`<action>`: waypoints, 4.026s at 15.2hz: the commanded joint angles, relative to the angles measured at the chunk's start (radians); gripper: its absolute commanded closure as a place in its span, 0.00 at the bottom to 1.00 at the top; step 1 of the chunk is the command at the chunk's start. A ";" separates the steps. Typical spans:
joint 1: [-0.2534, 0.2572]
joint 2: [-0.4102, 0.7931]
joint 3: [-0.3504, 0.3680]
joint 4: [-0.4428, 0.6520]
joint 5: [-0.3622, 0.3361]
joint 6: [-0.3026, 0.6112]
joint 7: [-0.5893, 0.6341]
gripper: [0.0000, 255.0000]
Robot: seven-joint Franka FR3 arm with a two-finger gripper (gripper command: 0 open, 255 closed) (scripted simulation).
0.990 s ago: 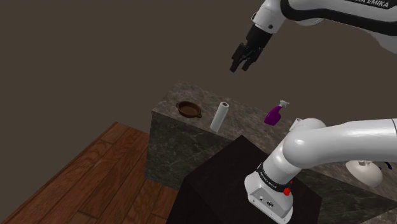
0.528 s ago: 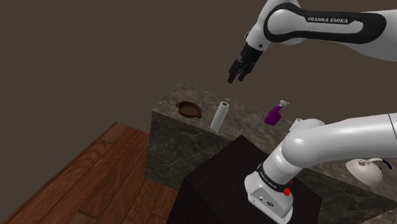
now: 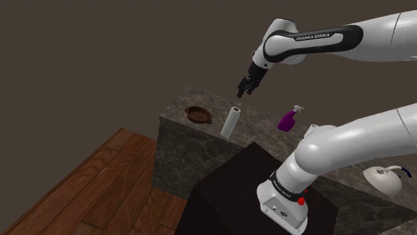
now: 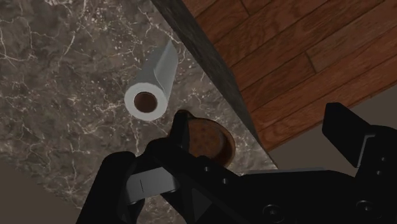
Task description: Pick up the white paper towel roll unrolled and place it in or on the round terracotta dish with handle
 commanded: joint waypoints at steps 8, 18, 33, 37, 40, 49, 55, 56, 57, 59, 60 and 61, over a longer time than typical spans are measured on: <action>-0.019 0.310 -0.145 0.026 0.008 0.255 -0.186 0.00; -0.016 0.561 -0.201 0.070 0.128 0.434 -0.346 0.00; -0.015 0.597 -0.198 0.066 0.158 0.470 -0.366 1.00; -0.015 0.597 -0.198 0.066 0.157 0.470 -0.366 1.00; -0.015 0.570 -0.201 0.069 0.135 0.442 -0.350 1.00; -0.021 0.457 -0.199 0.098 0.060 0.310 -0.293 1.00; -0.026 0.394 -0.191 0.128 0.029 0.221 -0.268 1.00; -0.027 0.385 -0.190 0.134 0.025 0.206 -0.265 1.00; -0.028 0.376 -0.188 0.140 0.021 0.192 -0.262 1.00; -0.029 0.358 -0.185 0.153 0.015 0.162 -0.256 1.00; -0.030 0.350 -0.183 0.160 0.012 0.147 -0.253 1.00; -0.031 0.342 -0.182 0.166 0.009 0.133 -0.251 1.00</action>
